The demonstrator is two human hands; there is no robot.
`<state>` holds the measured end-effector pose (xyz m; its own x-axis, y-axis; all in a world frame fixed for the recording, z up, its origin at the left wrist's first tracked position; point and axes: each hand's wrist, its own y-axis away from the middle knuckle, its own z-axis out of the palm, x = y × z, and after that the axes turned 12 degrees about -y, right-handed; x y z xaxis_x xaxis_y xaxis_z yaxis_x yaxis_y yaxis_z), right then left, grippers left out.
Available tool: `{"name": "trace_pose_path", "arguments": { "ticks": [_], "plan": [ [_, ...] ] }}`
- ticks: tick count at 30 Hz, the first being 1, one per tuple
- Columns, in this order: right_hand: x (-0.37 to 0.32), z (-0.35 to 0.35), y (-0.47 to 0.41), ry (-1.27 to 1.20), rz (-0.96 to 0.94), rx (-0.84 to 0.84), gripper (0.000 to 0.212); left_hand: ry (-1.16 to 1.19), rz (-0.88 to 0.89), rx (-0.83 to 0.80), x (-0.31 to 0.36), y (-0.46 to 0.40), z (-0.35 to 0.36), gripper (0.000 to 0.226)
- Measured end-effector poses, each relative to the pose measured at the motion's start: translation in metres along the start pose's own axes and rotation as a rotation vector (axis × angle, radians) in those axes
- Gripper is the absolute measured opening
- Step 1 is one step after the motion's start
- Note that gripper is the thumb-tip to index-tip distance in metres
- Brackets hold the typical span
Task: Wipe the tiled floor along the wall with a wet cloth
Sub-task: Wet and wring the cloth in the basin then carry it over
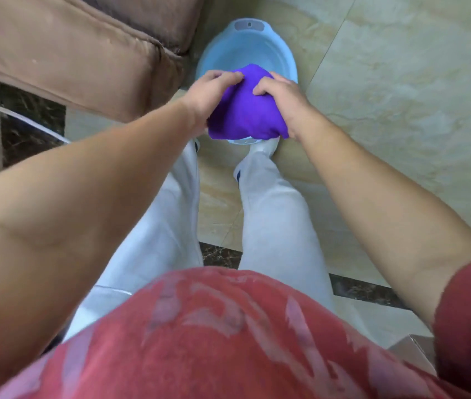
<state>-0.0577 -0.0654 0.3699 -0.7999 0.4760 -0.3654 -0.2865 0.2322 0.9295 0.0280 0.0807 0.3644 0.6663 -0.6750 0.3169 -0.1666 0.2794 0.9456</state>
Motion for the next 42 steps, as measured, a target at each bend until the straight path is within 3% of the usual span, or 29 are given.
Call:
{"name": "trace_pose_path", "arguments": {
  "ticks": [6, 16, 19, 23, 27, 34, 42],
  "plan": [
    [0.011, 0.04, 0.071, -0.047, -0.02, -0.151, 0.034, 0.177, 0.1, -0.167, -0.046, 0.07, -0.023, 0.052],
    [-0.002, 0.101, 0.129, 0.216, -0.116, -0.481, 0.03, 0.262, 0.355, -0.267, -0.127, 0.156, -0.089, 0.044],
    [-0.002, 0.151, 0.145, 0.296, -0.166, -0.531, 0.037, 0.317, 0.375, -0.166, -0.147, 0.167, -0.124, 0.033],
    [-0.002, 0.234, 0.155, 0.487, -0.256, -0.564, 0.06, 0.324, 0.354, -0.042, -0.173, 0.182, -0.196, 0.05],
    [-0.005, 0.332, 0.159, 0.743, -0.316, -0.69, 0.081, 0.332, 0.354, -0.033, -0.207, 0.196, -0.286, 0.031],
    [0.001, 0.504, 0.168, 1.034, -0.426, -0.656, 0.051, 0.298, 0.269, 0.136, -0.26, 0.237, -0.437, 0.059],
    [-0.001, 0.645, 0.146, 0.897, -0.54, -0.505, 0.042, 0.567, 0.37, 0.415, -0.272, 0.228, -0.554, 0.038]
  ]
}}
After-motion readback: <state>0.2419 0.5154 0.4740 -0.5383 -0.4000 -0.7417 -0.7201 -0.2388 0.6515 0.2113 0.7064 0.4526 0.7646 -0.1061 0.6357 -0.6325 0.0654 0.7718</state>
